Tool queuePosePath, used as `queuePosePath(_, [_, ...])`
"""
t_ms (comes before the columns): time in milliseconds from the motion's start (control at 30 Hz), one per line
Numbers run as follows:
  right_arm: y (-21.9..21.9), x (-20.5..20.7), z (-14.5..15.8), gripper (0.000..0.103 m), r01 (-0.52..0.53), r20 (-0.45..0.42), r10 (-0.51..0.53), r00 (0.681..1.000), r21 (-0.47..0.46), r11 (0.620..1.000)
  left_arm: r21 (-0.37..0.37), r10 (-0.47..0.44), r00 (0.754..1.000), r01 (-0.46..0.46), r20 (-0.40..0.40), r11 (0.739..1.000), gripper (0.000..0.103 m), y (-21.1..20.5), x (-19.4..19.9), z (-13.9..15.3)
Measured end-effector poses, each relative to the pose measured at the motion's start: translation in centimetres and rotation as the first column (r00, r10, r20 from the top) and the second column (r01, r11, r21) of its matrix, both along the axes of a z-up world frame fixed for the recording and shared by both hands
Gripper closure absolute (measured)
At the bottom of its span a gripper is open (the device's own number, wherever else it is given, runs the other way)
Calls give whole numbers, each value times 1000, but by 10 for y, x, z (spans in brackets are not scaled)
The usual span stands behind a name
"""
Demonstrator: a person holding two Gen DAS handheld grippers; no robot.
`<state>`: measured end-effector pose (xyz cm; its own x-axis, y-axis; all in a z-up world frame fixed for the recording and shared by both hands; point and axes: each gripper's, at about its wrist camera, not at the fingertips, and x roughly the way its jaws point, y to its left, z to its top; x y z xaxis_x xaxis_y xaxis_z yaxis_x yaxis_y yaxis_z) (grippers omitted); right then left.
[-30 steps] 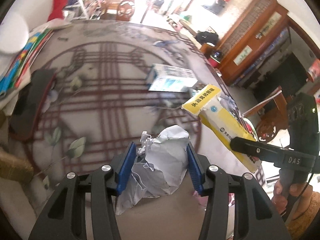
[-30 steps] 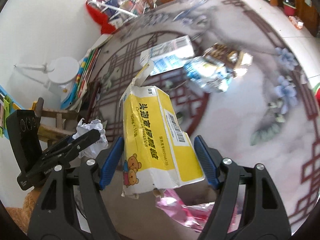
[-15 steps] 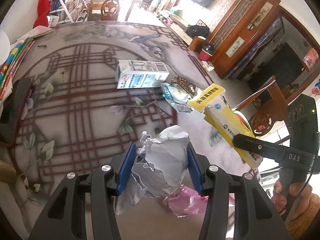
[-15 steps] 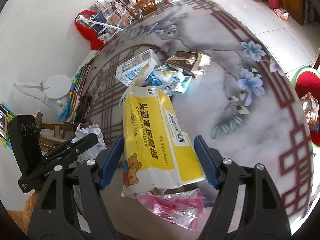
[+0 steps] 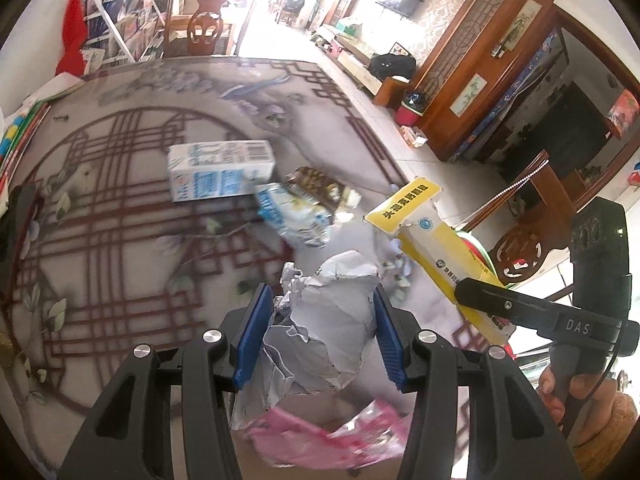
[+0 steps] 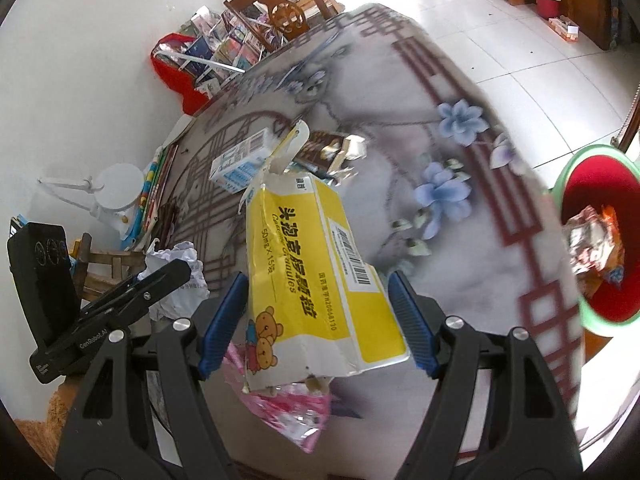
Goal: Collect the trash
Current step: 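Lift the white paper and yellow box off the table with both grippers, then carry white paper and yellow box over the red bucket and open both grippers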
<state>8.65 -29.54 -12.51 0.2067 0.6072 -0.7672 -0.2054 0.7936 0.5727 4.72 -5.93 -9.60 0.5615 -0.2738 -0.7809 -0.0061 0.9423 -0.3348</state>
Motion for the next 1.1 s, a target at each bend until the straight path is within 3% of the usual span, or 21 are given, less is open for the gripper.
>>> queuePosePath(367, [-86, 10, -3, 32, 101, 0, -101, 995, 21, 995, 37, -55, 998, 55, 14, 998, 55, -68, 23, 13])
queuePosePath(667, [-155, 12, -11, 32, 218, -16, -217, 976, 26, 976, 49, -156, 988, 154, 21, 987, 55, -136, 48, 22])
queuePosePath(900, [-225, 10, -23, 32, 359, -40, -358, 933, 7, 933, 44, -263, 965, 262, 18, 964, 55, -197, 75, 18])
queuePosePath(1100, [-274, 3, -34, 32, 463, -58, -463, 884, -23, 886, 9, -368, 930, 369, -12, 930, 55, -250, 96, 7])
